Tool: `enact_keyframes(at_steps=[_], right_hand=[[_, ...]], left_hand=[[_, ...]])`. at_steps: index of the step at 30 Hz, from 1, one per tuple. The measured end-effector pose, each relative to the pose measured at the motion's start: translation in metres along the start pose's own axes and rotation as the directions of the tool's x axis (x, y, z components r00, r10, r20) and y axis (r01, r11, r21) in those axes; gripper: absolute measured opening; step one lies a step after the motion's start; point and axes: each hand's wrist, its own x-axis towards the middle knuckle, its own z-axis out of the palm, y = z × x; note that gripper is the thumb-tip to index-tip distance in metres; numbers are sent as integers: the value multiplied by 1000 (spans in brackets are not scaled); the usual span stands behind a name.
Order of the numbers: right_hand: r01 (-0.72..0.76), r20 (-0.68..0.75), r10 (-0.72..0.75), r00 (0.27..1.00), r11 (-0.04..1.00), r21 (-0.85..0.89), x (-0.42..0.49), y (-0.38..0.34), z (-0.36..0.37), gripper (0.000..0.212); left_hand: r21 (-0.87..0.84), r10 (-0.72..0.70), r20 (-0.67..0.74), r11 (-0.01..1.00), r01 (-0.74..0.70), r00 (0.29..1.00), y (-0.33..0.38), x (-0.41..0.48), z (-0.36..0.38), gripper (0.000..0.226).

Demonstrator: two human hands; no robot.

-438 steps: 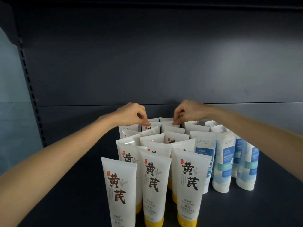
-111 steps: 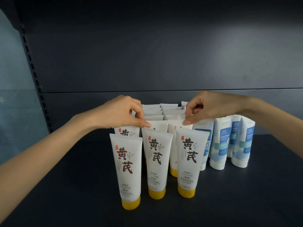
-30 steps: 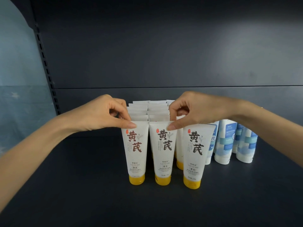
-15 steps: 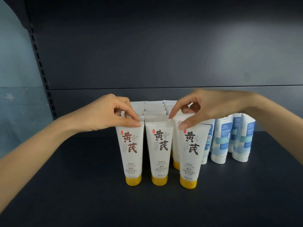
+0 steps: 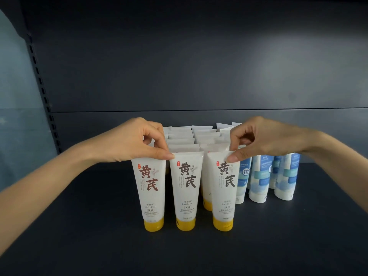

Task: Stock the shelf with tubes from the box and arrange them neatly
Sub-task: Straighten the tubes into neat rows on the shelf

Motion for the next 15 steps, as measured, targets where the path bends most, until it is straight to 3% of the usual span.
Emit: enact_keyframes(at_steps=[7, 15], right_hand=[[5, -77, -1, 997, 999, 54, 5, 2, 7, 24], [2, 21, -4, 1000, 997, 76, 3, 7, 3, 26]], left_hand=[[15, -13, -6, 1000, 13, 1000, 0, 2, 0, 26], [21, 24, 22, 999, -24, 999, 2, 4, -3, 28]])
